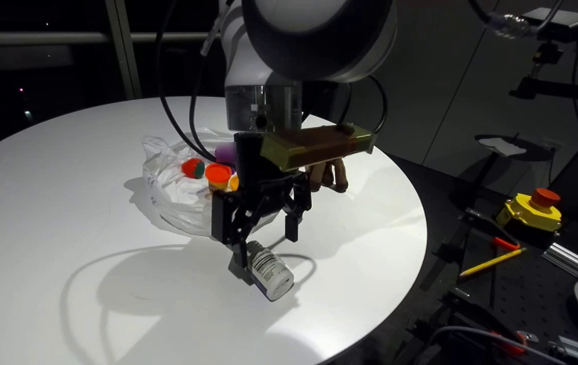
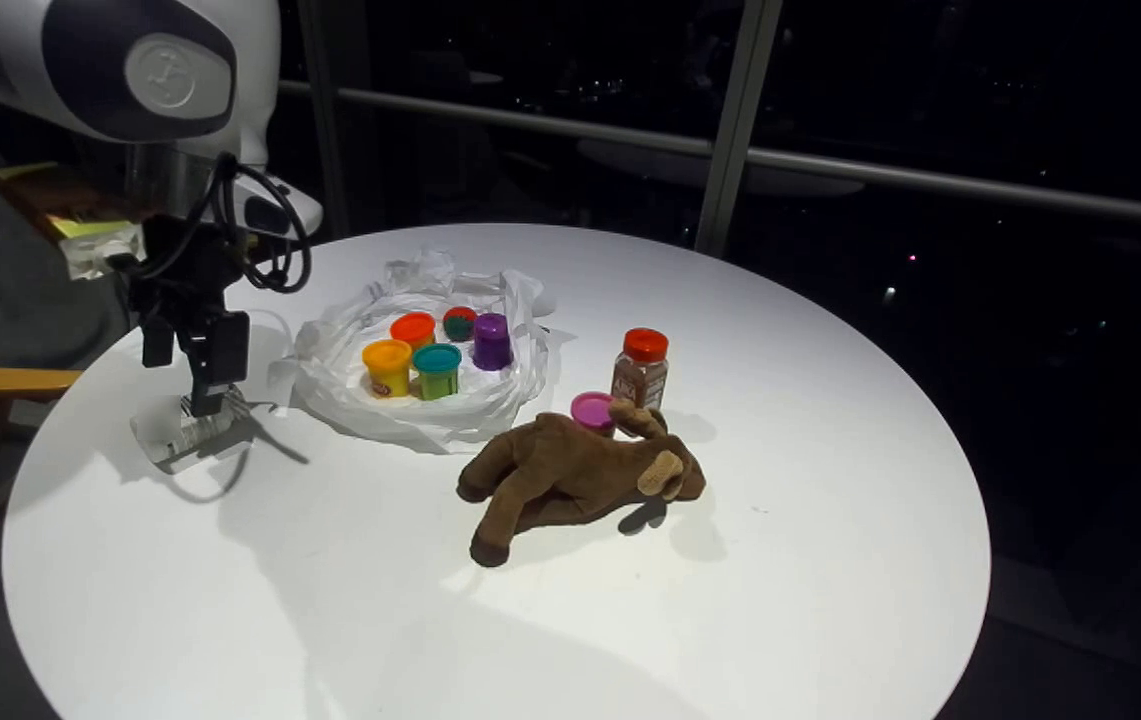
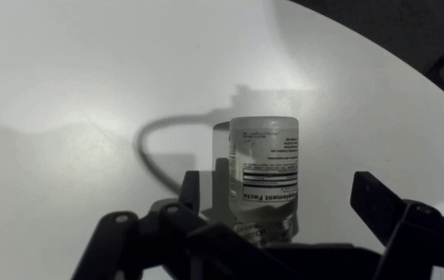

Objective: Put the objects on the table in the plastic

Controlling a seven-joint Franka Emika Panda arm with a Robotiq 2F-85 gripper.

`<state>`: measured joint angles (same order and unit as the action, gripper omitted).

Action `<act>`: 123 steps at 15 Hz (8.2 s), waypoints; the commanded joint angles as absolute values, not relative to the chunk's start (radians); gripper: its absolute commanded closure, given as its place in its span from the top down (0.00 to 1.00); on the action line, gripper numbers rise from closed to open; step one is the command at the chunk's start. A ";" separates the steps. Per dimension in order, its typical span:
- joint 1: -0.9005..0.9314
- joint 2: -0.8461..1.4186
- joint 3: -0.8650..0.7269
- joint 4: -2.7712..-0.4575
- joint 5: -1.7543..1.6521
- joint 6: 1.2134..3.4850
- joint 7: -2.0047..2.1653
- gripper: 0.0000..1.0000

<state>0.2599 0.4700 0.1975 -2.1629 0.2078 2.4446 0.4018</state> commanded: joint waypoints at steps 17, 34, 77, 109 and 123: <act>0.328 0.424 0.158 -2.175 0.157 2.542 0.414 0.26; 0.280 0.569 0.075 -1.855 0.111 2.618 0.400 0.26; 0.017 0.507 -0.079 -1.735 0.151 2.258 0.447 1.00; -0.073 0.770 -0.088 -1.469 0.210 2.162 0.449 0.75; -0.037 0.667 -0.107 -1.527 0.176 2.160 0.477 0.24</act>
<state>-0.0701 0.7601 -0.0944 -1.4721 0.1867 2.1663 0.4575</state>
